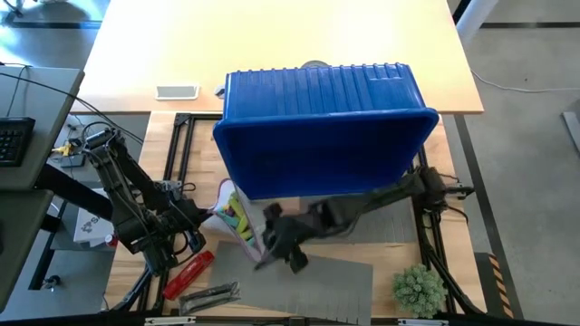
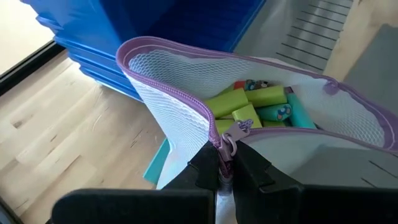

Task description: Sort blocks

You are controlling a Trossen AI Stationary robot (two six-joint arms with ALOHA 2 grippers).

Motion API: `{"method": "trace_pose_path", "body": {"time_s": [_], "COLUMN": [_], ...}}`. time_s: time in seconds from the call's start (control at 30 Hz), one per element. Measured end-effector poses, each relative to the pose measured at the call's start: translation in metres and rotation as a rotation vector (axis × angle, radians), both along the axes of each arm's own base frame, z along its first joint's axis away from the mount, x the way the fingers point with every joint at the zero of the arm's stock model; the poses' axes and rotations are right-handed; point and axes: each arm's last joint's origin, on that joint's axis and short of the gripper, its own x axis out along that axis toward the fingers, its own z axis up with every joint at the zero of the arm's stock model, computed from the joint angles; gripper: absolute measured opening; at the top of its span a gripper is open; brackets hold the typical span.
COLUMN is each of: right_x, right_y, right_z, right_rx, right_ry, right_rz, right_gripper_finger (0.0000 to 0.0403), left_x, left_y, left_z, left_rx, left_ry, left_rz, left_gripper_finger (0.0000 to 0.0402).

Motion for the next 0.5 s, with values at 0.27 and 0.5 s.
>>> {"method": "trace_pose_path", "body": {"time_s": [0.27,0.5], "right_x": [0.010,0.023], "right_y": [0.073,0.080], "right_z": [-0.065,-0.100], "right_rx": [-0.086,-0.319], "right_ry": [0.022,-0.018], "right_rz": [0.184,0.140], "right_gripper_finger": [0.0231,0.0231], "left_x": [0.000,-0.001], "left_y": [0.000,0.001], "left_z": [0.002,0.003], "left_rx": [-0.030,-0.053], "left_ry": [-0.019,-0.005], "left_rz": [0.002,0.003], "left_gripper_finger": [0.0000,0.0000]}}
